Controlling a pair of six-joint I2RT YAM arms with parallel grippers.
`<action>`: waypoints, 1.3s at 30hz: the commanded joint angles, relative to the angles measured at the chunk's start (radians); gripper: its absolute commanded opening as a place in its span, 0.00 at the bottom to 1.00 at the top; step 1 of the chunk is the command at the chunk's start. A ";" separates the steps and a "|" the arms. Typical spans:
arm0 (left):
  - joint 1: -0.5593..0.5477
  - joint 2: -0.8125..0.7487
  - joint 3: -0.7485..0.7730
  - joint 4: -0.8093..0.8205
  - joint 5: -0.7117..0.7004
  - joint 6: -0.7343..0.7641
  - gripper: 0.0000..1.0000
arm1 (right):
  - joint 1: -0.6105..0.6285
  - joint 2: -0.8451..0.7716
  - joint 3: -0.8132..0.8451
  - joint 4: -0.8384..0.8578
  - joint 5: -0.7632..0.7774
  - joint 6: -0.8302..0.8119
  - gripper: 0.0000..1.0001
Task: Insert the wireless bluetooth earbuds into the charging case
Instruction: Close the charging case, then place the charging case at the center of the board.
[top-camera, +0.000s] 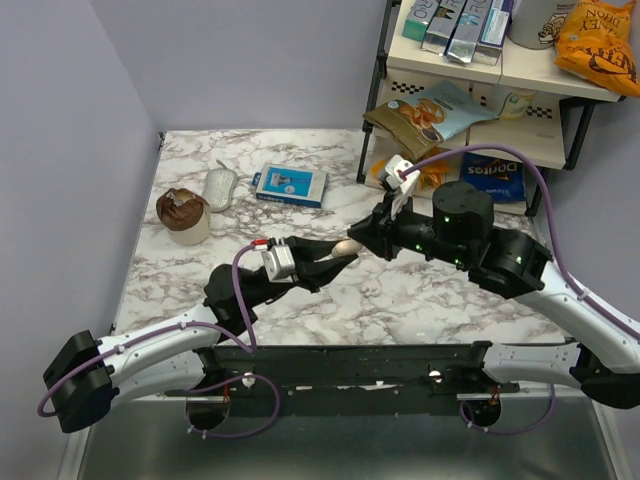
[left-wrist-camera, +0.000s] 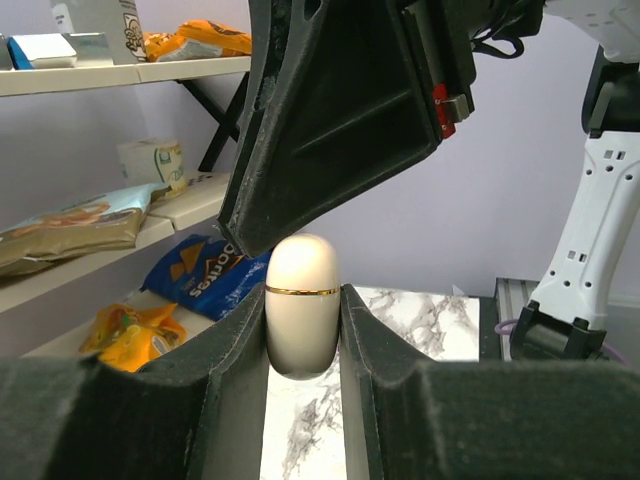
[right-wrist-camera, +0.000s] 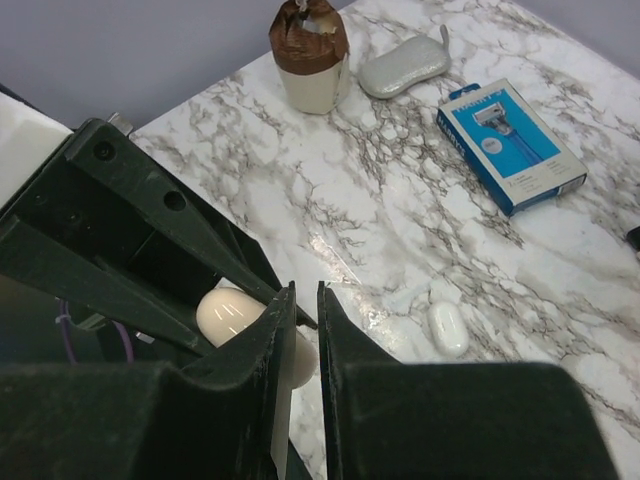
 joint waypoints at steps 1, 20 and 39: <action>-0.006 -0.001 0.026 0.064 -0.053 0.018 0.00 | 0.001 -0.025 -0.030 -0.042 -0.047 0.015 0.23; 0.243 0.255 0.092 -0.457 -0.246 -0.619 0.00 | -0.025 -0.181 -0.384 0.129 0.456 0.246 0.53; 0.465 0.795 0.326 -0.651 -0.127 -0.695 0.00 | -0.028 -0.234 -0.501 0.151 0.412 0.211 0.55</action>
